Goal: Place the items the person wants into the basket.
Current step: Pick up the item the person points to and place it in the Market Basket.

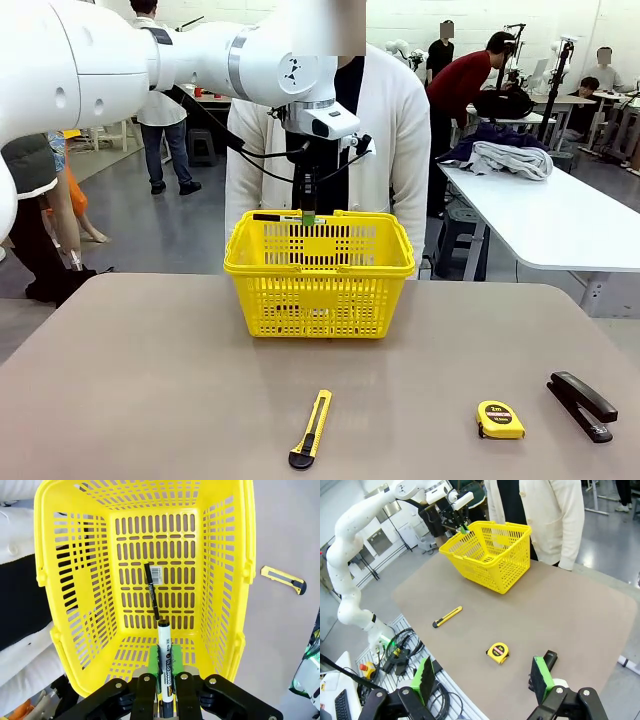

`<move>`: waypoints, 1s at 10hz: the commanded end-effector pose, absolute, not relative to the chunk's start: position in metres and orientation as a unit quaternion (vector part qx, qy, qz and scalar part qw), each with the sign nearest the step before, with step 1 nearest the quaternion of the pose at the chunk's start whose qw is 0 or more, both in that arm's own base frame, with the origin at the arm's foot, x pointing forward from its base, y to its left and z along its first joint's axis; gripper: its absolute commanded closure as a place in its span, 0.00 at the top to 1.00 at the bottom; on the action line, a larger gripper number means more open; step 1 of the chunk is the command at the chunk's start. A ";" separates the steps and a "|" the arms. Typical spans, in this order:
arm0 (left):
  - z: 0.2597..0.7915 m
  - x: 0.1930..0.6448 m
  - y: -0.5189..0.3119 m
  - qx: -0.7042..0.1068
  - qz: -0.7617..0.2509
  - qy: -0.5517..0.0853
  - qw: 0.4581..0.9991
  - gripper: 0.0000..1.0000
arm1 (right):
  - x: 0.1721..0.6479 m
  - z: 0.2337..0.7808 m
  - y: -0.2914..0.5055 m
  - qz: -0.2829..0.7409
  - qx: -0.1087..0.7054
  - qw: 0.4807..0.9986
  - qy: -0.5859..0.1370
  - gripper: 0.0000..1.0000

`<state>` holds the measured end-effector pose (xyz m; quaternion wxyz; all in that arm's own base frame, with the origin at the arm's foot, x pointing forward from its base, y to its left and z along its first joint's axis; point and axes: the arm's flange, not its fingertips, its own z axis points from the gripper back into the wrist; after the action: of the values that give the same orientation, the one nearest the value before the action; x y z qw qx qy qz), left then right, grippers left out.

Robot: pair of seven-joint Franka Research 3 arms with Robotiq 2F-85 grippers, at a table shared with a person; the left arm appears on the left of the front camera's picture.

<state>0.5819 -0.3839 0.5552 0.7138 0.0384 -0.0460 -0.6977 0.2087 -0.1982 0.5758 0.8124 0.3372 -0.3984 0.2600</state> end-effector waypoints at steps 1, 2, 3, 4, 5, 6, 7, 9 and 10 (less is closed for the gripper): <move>0.555 0.577 -0.382 0.042 -0.697 -0.047 0.714 0.11 | 0.211 0.577 -0.198 0.264 0.344 0.803 -0.409 1.00; 0.555 0.577 -0.382 0.042 -0.697 -0.047 0.714 0.11 | 0.211 0.577 -0.198 0.264 0.344 0.803 -0.409 1.00; 0.555 0.582 -0.384 0.038 -0.698 -0.046 0.714 0.11 | 0.211 0.577 -0.198 0.264 0.344 0.803 -0.409 1.00; 0.531 0.599 -0.386 0.027 -0.710 -0.038 0.703 0.11 | 0.211 0.577 -0.198 0.264 0.344 0.803 -0.409 1.00; 0.513 0.610 -0.388 0.008 -0.721 -0.042 0.692 0.11 | 0.211 0.577 -0.198 0.264 0.344 0.803 -0.409 1.00; 0.499 0.621 -0.393 -0.014 -0.730 -0.052 0.682 0.11 | 0.211 0.577 -0.198 0.264 0.344 0.803 -0.409 1.00; 0.487 0.631 -0.399 -0.024 -0.736 -0.057 0.675 0.11 | 0.211 0.577 -0.198 0.264 0.344 0.803 -0.409 1.00; 0.461 0.653 -0.400 -0.050 -0.733 -0.065 0.675 0.11 | 0.211 0.577 -0.198 0.264 0.344 0.803 -0.409 1.00; 0.452 0.661 -0.404 -0.056 -0.730 -0.053 0.679 0.11 | 0.211 0.577 -0.198 0.264 0.344 0.803 -0.409 1.00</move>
<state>0.6422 -0.3952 0.4405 0.6836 -0.0372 -0.0566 -0.7267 0.2086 -0.1982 0.5758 0.8124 0.3372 -0.3984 0.2600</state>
